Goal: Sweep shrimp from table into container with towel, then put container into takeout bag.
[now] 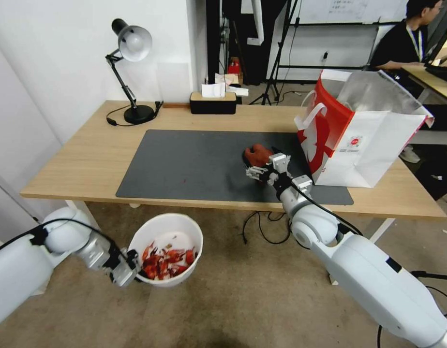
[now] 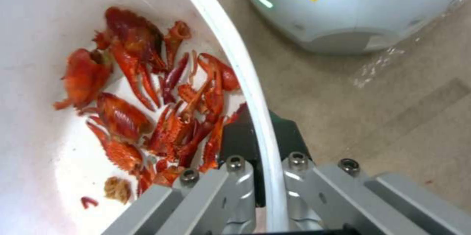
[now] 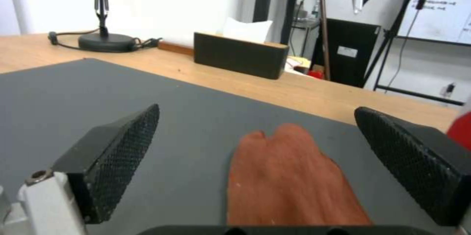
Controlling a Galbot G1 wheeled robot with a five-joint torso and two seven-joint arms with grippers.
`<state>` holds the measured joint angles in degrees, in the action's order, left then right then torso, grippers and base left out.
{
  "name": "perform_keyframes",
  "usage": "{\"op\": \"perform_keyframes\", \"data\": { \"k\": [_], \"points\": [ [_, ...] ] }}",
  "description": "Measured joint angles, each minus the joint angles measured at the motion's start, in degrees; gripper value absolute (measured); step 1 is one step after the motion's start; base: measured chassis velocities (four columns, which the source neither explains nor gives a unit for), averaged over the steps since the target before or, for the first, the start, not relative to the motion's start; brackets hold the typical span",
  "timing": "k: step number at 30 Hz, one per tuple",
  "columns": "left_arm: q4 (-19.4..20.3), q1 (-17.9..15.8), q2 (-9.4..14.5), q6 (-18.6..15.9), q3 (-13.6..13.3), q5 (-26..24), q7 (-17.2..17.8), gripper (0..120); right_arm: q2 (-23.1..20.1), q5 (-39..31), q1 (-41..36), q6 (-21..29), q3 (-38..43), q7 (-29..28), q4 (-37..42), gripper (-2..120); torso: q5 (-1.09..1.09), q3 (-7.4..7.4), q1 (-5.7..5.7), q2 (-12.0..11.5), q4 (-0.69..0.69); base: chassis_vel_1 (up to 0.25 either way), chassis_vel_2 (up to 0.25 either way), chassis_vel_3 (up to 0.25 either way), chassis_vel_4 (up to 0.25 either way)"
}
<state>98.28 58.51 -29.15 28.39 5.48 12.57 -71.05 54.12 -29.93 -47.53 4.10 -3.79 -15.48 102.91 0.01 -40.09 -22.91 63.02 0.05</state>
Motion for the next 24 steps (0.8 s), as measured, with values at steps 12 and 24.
{"op": "perform_keyframes", "data": {
  "k": [12,24],
  "points": [
    [8.66,-1.20,3.93,0.35,0.07,-2.04,0.35,0,-0.24,5.65,-18.88,-2.29,15.70,1.37,9.46,100,0.00,-0.01,0.00,0.00,-0.08,0.000,0.000,0.000,0.000],
    [14.52,-3.06,9.77,-1.82,1.68,-5.87,0.55,0,10.51,19.74,-38.64,-10.64,21.05,-1.81,17.87,100,-0.02,0.00,0.01,0.01,-0.04,0.000,0.000,0.000,0.000]
  ]
}}
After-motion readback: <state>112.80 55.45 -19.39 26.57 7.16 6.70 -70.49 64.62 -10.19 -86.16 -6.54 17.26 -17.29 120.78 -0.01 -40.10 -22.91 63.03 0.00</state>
